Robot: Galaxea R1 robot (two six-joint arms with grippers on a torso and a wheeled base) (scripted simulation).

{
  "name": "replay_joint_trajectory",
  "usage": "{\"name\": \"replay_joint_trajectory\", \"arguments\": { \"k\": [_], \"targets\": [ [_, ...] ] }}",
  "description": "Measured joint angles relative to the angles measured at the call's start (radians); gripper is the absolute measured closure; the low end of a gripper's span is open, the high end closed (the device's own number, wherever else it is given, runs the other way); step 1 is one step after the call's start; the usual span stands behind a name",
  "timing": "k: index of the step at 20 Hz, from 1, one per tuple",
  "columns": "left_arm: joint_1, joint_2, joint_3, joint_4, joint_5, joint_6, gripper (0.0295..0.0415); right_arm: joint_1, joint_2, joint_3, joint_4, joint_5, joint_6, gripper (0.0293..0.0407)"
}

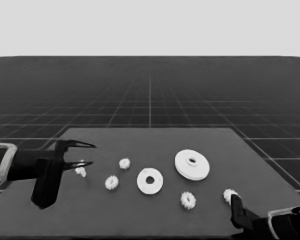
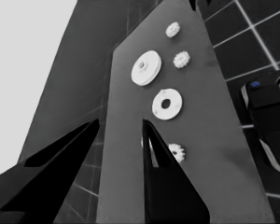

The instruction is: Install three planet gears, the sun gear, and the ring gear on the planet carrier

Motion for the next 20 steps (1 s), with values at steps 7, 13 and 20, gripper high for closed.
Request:
{"name": "replay_joint_trajectory", "arguments": {
  "k": [7,13,20],
  "targets": [
    [0.328,0.619,-0.346,0.259,0.970,-1.342,0.0308,-0.007,0.000,-0.001,0.003,0.001,0.000,0.0316],
    [0.348,0.757,-0.824,-0.124,0.842,-1.596,0.0326,-0.006,0.000,-0.003,0.001,0.000,0.000,0.0315],
    [0.549,0.810,-0.985,0.038,0.746,-1.533,0.0326,-0.006,0.000,-0.003,0.000,0.000,0.000,0.0315]
  ]
}}
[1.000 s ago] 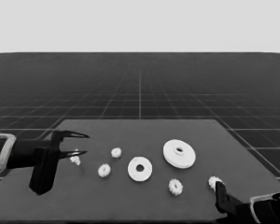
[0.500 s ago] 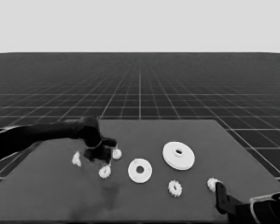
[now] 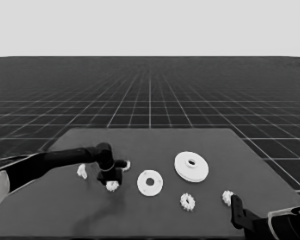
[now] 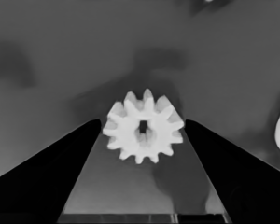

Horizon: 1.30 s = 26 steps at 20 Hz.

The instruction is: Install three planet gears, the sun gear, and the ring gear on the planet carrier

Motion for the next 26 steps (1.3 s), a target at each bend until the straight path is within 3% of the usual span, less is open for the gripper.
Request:
{"name": "replay_joint_trajectory", "arguments": {
  "k": [4,6,14,17,24,26],
  "targets": [
    [0.006,0.003,-0.008,0.005,-0.005,0.003,0.0326,0.000,0.000,0.000,0.000,0.000,0.000,0.0315],
    [0.006,0.003,-0.009,0.006,-0.005,0.004,0.0397,0.000,0.000,0.000,0.000,0.000,0.000,0.0315],
    [0.006,0.003,-0.009,0.006,-0.005,0.004,0.0398,0.000,0.000,0.000,0.000,0.000,0.000,0.0315],
    [-0.154,-0.041,0.116,-0.136,0.076,-0.055,0.0398,0.000,0.000,0.000,0.000,0.000,0.000,0.0315],
    [-0.199,-0.045,0.127,-0.179,0.090,-0.060,0.0398,0.000,0.000,0.000,0.000,0.000,0.000,0.0315],
    [-0.192,0.195,0.119,-0.161,0.133,-0.303,0.0398,0.000,0.000,0.000,0.000,0.000,0.000,0.0315]
  ]
}}
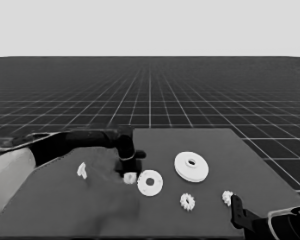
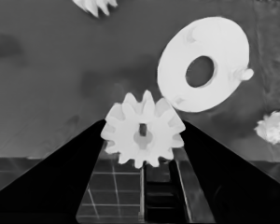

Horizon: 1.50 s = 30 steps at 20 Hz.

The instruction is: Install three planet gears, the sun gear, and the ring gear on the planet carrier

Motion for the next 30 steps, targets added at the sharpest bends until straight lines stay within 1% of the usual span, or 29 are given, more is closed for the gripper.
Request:
{"name": "replay_joint_trajectory", "arguments": {
  "k": [1,3,8,9,10,11,13,18,19,20,21,23,28,29,30],
  "targets": [
    [0.002,0.076,-0.032,0.001,0.006,-0.032,0.0398,0.000,0.000,0.000,0.000,0.000,0.000,0.0315],
    [0.003,0.144,-0.076,0.002,0.011,-0.052,0.0398,0.000,0.000,0.000,0.000,0.000,0.000,0.0315],
    [0.004,0.175,-0.103,0.002,0.012,-0.058,0.0398,0.000,0.000,0.000,0.000,0.000,0.000,0.0315],
    [0.072,0.181,-0.132,0.074,0.006,-0.036,0.0398,0.000,0.000,0.000,0.000,0.000,0.000,0.0315],
    [0.118,0.186,-0.157,0.116,-0.001,-0.018,0.0398,0.000,0.000,0.000,0.000,0.000,0.000,0.0315],
    [0.144,0.190,-0.174,0.140,-0.008,-0.006,0.0398,0.000,0.000,0.000,0.000,0.000,0.000,0.0315],
    [0.165,0.194,-0.193,0.161,-0.015,0.006,0.0398,0.000,0.000,0.000,0.000,0.000,0.000,0.0315],
    [0.174,0.196,-0.201,0.171,-0.018,0.012,0.0398,0.000,0.000,0.000,0.000,0.000,0.000,0.0315],
    [0.175,0.196,-0.202,0.171,-0.019,0.012,0.0366,0.000,0.000,0.000,0.000,0.000,0.000,0.0315],
    [0.175,0.196,-0.202,0.172,-0.019,0.012,0.0339,0.000,0.000,0.000,0.000,0.000,0.000,0.0315],
    [0.175,0.196,-0.202,0.172,-0.019,0.012,0.0330,0.000,0.000,0.000,0.000,0.000,0.000,0.0315],
    [0.175,0.196,-0.202,0.172,-0.019,0.012,0.0326,0.000,0.000,0.000,0.000,0.000,0.000,0.0315],
    [0.175,0.196,-0.202,0.172,-0.019,0.012,0.0326,0.000,0.000,0.000,0.000,0.000,0.000,0.0315],
    [0.116,0.184,-0.149,0.108,0.002,-0.024,0.0326,0.000,0.000,0.000,0.000,0.000,0.000,0.0315],
    [0.069,0.180,-0.125,0.066,0.009,-0.042,0.0326,0.000,0.000,0.000,0.000,0.000,0.000,0.0315]
  ]
}}
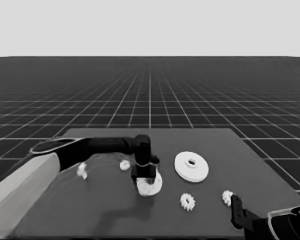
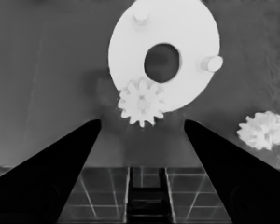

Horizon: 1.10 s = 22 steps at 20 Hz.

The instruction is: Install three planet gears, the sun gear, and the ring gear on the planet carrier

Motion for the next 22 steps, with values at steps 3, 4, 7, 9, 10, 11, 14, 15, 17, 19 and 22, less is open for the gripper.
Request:
{"name": "replay_joint_trajectory", "arguments": {
  "k": [3,4,7,9,10,11,14,15,17,19,22],
  "targets": [
    [-0.053,-0.002,0.018,-0.051,0.003,-0.014,0.0326,0.000,0.000,0.000,0.000,0.000,0.000,0.0315],
    [-0.058,-0.002,0.019,-0.056,0.003,-0.015,0.0326,0.000,0.000,0.000,0.000,0.000,0.000,0.0315],
    [-0.063,-0.002,0.020,-0.062,0.003,-0.016,0.0326,0.000,0.000,0.000,0.000,0.000,0.000,0.0315],
    [-0.090,-0.075,-0.103,-0.095,-0.043,0.208,0.0326,0.000,0.000,0.000,0.000,0.000,0.000,0.0315],
    [-0.105,-0.121,-0.233,-0.115,-0.062,0.359,0.0326,0.000,0.000,0.000,0.000,0.000,0.000,0.0315],
    [-0.111,-0.125,-0.338,-0.127,-0.072,0.458,0.0326,0.000,0.000,0.000,0.000,0.000,0.000,0.0315],
    [-0.113,-0.099,-0.490,-0.142,-0.081,0.583,0.0326,0.000,0.000,0.000,0.000,0.000,0.000,0.0315],
    [-0.113,-0.094,-0.508,-0.143,-0.082,0.598,0.0326,0.000,0.000,0.000,0.000,0.000,0.000,0.0315],
    [-0.113,-0.089,-0.527,-0.145,-0.083,0.612,0.0326,0.000,0.000,0.000,0.000,0.000,0.000,0.0315],
    [-0.050,-0.068,-0.581,-0.091,-0.130,0.641,0.0326,0.000,0.000,0.000,0.000,0.000,0.000,0.0315],
    [0.040,-0.024,-0.689,-0.041,-0.194,0.694,0.0326,0.000,0.000,0.000,0.000,0.000,0.000,0.0315]
  ]
}}
